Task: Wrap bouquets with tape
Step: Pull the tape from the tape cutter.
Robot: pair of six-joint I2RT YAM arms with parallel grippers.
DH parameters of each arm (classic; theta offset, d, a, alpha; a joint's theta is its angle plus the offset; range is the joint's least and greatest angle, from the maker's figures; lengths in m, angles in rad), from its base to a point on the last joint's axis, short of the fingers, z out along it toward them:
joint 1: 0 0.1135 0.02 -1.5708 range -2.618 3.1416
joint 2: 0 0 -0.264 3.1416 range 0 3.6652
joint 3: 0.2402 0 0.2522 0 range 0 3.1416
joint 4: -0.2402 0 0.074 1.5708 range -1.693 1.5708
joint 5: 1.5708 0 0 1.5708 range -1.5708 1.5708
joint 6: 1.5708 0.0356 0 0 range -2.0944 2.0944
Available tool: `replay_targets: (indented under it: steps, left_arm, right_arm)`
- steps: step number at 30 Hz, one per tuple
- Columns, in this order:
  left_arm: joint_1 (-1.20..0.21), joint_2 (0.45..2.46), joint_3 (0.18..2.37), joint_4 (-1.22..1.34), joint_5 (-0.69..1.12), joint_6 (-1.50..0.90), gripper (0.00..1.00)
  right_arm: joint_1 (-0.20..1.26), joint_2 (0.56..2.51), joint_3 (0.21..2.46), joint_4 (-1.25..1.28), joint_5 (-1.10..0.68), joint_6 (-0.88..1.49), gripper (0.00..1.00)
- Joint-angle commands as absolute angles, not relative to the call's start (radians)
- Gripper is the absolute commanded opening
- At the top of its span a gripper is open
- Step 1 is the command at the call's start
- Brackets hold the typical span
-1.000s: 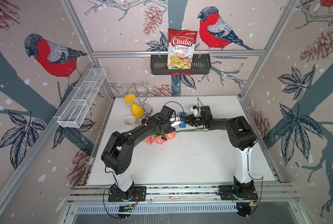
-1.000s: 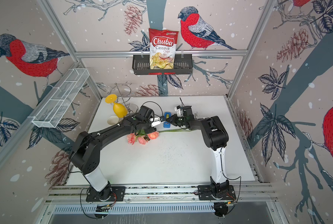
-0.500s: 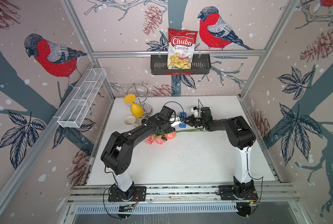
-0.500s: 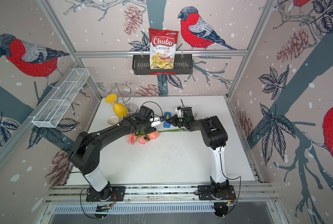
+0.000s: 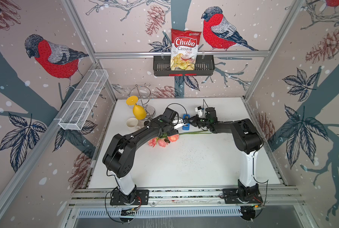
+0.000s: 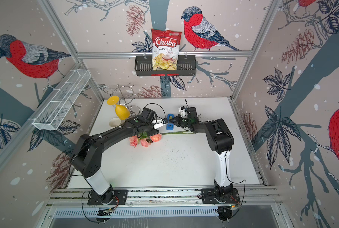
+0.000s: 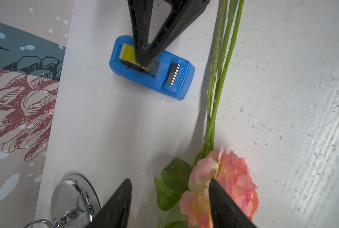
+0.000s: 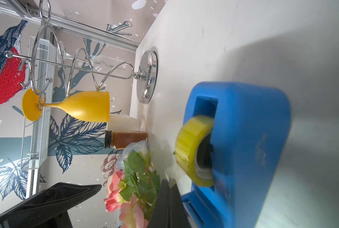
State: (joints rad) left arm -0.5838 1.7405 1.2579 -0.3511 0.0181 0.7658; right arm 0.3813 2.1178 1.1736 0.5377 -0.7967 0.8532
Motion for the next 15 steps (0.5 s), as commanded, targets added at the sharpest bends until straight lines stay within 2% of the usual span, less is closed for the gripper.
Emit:
replay_targets:
  steps: [1,15]
  left_arm:
    - [-0.581,1.743,1.263,-0.349,0.014,0.761,0.62]
    - [-0.578,1.762,1.287,-0.367,0.035,0.764,0.62]
  right_arm:
    - [0.385,2.101,1.170,0.584,-0.833,0.861,0.00]
    - [0.412,2.040,1.098,0.614,-0.832,0.857,0.00]
